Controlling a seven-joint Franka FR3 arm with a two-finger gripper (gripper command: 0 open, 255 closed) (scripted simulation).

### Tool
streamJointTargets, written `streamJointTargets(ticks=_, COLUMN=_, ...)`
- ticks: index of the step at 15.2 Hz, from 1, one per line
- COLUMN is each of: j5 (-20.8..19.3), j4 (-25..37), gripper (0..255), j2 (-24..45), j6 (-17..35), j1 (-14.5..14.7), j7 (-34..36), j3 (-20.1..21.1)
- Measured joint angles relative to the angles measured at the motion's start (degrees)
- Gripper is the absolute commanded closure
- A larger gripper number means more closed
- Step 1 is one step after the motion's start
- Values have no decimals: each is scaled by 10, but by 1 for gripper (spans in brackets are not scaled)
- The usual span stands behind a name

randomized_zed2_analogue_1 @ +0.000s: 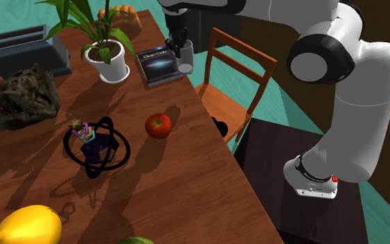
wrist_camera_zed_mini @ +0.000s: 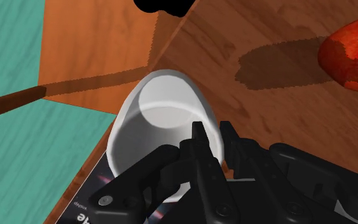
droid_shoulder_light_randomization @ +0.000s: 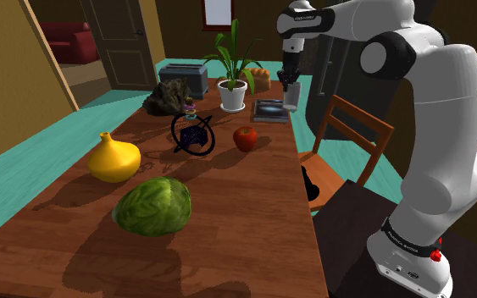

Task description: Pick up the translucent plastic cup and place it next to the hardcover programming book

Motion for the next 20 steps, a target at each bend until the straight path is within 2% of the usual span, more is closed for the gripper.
streamJointTargets(ticks=5, j5=0, j4=-52, gripper=255, j2=-9, j6=43, j1=1, j7=-3, j3=0)
streamJointTargets(ticks=20, j5=3, j4=-139, gripper=255, j2=6, j6=144, j1=3, j7=-10, j3=1)
